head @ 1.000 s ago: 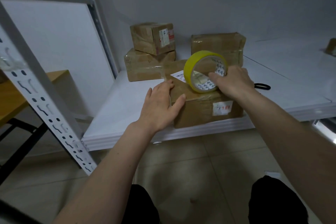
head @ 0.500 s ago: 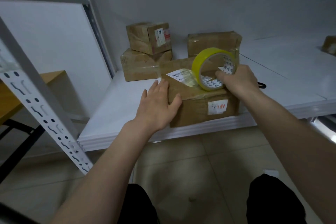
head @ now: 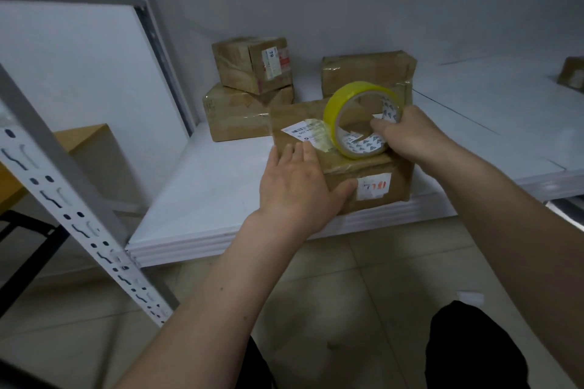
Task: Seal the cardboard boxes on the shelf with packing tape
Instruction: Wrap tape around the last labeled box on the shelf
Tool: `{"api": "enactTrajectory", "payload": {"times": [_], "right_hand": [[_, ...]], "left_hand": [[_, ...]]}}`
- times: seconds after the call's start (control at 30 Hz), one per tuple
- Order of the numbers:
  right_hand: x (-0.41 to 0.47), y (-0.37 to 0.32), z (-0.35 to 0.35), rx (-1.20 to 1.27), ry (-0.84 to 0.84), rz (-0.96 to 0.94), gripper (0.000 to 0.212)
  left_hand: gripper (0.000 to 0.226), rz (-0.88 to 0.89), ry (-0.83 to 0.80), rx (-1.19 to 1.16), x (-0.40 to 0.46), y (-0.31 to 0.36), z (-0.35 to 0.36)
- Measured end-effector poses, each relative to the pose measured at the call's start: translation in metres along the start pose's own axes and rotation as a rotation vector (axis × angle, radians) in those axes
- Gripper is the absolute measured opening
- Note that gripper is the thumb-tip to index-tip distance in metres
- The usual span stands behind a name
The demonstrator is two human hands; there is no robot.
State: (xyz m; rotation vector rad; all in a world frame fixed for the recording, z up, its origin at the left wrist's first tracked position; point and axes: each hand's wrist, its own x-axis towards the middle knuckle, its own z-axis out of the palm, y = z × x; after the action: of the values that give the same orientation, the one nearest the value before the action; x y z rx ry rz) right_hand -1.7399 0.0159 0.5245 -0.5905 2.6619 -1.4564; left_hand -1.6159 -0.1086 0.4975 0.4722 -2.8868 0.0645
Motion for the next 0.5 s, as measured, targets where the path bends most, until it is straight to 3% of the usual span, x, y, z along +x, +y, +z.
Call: {"api": "enactTrajectory", "payload": {"times": [0.07, 0.2, 0.37, 0.5], "right_hand": [[-0.002, 0.001, 0.005, -0.058, 0.005, -0.005, 0.031], [-0.006, -0.001, 0.013, -0.241, 0.0, -0.012, 0.059], [-0.004, -0.007, 0.011, -0.352, -0.004, -0.038, 0.04], [-0.004, -0.006, 0.007, -0.256, -0.029, -0.025, 0.033]], "left_hand": [[0.096, 0.023, 0.0, -0.02, 0.002, 0.006, 0.0], [0.104, 0.063, -0.028, -0.028, 0.007, 0.012, -0.003], [0.111, 0.098, -0.047, -0.025, 0.009, 0.005, -0.001], [0.11, 0.096, -0.03, -0.015, 0.008, 0.004, 0.003]]}}
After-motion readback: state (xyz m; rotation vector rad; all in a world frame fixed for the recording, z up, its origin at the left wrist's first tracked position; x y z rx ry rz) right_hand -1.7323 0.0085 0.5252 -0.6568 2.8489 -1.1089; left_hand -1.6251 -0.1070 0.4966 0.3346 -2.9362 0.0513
